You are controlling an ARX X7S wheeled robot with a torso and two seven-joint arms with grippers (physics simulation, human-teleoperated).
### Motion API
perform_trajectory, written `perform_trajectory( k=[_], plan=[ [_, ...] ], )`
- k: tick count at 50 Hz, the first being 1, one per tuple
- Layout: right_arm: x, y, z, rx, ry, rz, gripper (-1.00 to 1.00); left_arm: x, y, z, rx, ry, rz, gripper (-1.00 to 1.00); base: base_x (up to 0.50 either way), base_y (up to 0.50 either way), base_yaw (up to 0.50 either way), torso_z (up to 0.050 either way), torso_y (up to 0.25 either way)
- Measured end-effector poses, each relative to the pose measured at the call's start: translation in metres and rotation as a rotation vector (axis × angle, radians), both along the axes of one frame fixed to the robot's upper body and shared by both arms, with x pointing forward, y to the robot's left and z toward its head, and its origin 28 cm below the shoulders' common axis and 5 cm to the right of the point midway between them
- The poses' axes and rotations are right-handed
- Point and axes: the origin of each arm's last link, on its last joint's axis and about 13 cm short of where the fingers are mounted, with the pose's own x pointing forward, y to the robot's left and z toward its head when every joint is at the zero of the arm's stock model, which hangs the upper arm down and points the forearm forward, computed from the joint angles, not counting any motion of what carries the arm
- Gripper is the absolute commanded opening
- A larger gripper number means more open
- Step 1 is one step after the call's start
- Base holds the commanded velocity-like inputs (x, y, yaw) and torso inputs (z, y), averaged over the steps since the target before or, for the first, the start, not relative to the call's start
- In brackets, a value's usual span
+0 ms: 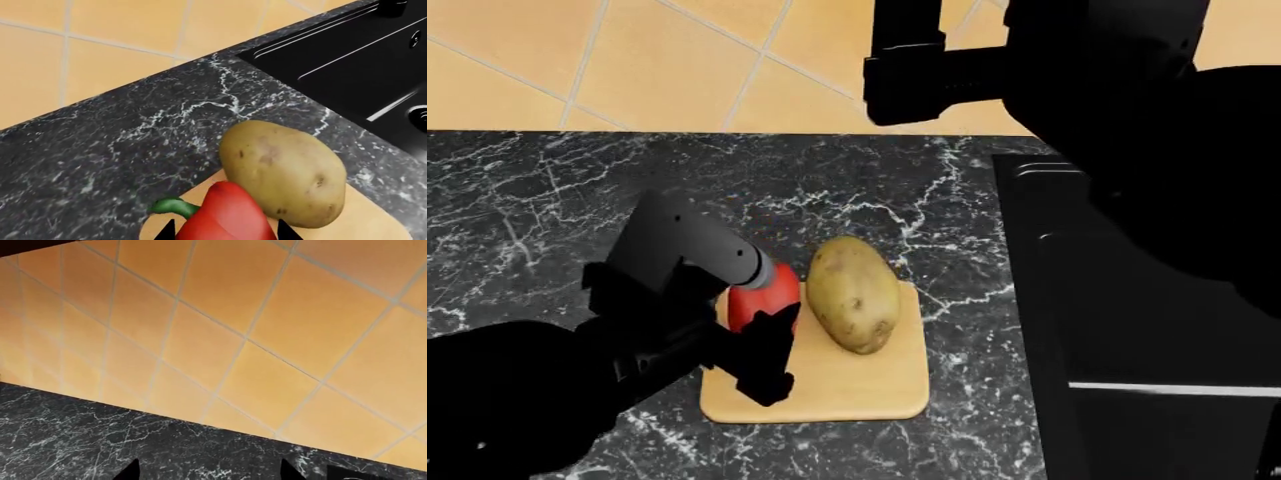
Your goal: Pick the vegetables from the sink and place them on the cutting board.
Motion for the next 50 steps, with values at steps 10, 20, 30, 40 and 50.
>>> perform_trajectory(
  k=[10, 20, 30, 40, 50],
  plan=[
    [0.000, 0.000, -0.004, 0.003, 0.016, 0.002, 1.00, 0.001, -0.005, -0.003, 0.005, 0.007, -0.010, -1.00, 0.00, 0.00, 0.00, 0.000, 0.000],
    [0.000, 0.000, -0.007, 0.007, 0.024, 0.004, 1.00, 0.001, -0.005, -0.001, -0.001, -0.001, 0.008, 1.00, 0.00, 0.00, 0.00, 0.000, 0.000],
    [0.000, 0.000, -0.007, 0.011, 0.024, 0.006, 1.00, -0.004, -0.002, 0.010, -0.022, -0.024, 0.018, 1.00, 0.00, 0.00, 0.00, 0.000, 0.000],
    [0.000, -0.003, -0.009, 0.019, 0.020, -0.012, 1.00, -0.025, 0.020, 0.054, -0.116, -0.090, 0.043, 1.00, 0.00, 0.00, 0.00, 0.000, 0.000],
    [-0.007, -0.022, -0.008, 0.017, -0.043, -0.092, 1.00, -0.038, 0.056, 0.111, -0.156, -0.202, 0.136, 1.00, 0.00, 0.00, 0.00, 0.000, 0.000]
  ],
)
